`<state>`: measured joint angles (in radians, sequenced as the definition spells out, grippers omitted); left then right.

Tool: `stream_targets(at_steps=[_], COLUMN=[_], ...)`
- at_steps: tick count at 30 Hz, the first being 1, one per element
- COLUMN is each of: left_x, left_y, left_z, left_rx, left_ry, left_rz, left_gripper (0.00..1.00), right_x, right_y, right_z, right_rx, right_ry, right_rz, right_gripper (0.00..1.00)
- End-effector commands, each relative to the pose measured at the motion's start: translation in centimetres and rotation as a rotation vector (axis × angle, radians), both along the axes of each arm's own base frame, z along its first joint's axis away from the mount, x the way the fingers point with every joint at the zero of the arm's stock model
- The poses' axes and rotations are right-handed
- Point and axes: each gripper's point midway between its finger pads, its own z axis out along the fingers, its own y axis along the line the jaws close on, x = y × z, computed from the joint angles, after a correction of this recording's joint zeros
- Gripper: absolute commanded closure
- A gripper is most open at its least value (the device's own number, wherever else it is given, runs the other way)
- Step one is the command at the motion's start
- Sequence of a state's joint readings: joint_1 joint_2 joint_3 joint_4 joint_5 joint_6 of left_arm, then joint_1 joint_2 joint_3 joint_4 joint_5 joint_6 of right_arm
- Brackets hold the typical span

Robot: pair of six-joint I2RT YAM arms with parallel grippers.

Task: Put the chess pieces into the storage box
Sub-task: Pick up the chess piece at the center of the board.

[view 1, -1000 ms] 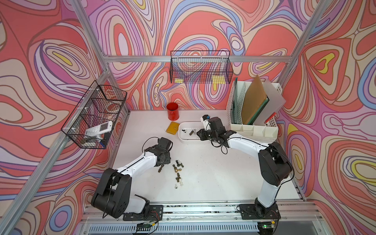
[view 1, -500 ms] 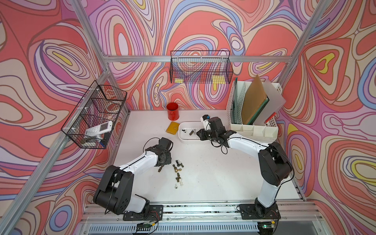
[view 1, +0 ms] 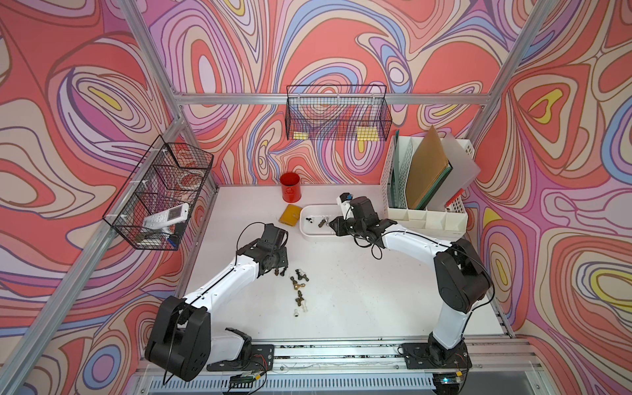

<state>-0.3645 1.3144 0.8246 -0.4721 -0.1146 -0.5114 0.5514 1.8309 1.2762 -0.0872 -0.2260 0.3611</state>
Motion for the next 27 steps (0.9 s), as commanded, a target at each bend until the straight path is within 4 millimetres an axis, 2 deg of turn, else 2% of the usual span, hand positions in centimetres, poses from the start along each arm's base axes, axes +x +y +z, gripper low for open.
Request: stream_targets(at_steps=[1, 10, 15, 20, 25, 27], left_x=[-0.1, -1.7, 0.2, 1.4, 1.7, 2.2], left_y=[-1.0, -3.9, -5.7, -6.6, -6.4, -6.2], left_z=[0.3, -3.9, -3.2, -1.8, 0.3, 1.7], left_rx=[-0.083, -0.351, -0.479, -0.544, -0.531, -0.512], left_ry=[0.017, 0.112, 0.071, 0.034, -0.004, -0.037], left_rz=[-0.001, 0.037, 0.042, 0.044, 0.031, 0.021], left_gripper=[0.95, 0.98, 0.99, 1.00, 1.00, 1.00], right_x=[-0.2, -0.4, -0.5, -0.6, -0.6, -0.6], right_y=[0.4, 0.3, 0.3, 0.2, 0.1, 0.0], right_z=[1.3, 1.2, 1.3, 1.3, 1.0, 1.0], right_rx=[0.025, 0.036, 0.041, 0.037, 0.034, 0.033], right_ry=[-0.027, -0.022, -0.023, -0.021, -0.016, -0.019], right_rz=[0.008, 0.007, 0.007, 0.004, 0.002, -0.006], right_gripper=[0.82, 0.82, 0.82, 0.82, 0.82, 0.82])
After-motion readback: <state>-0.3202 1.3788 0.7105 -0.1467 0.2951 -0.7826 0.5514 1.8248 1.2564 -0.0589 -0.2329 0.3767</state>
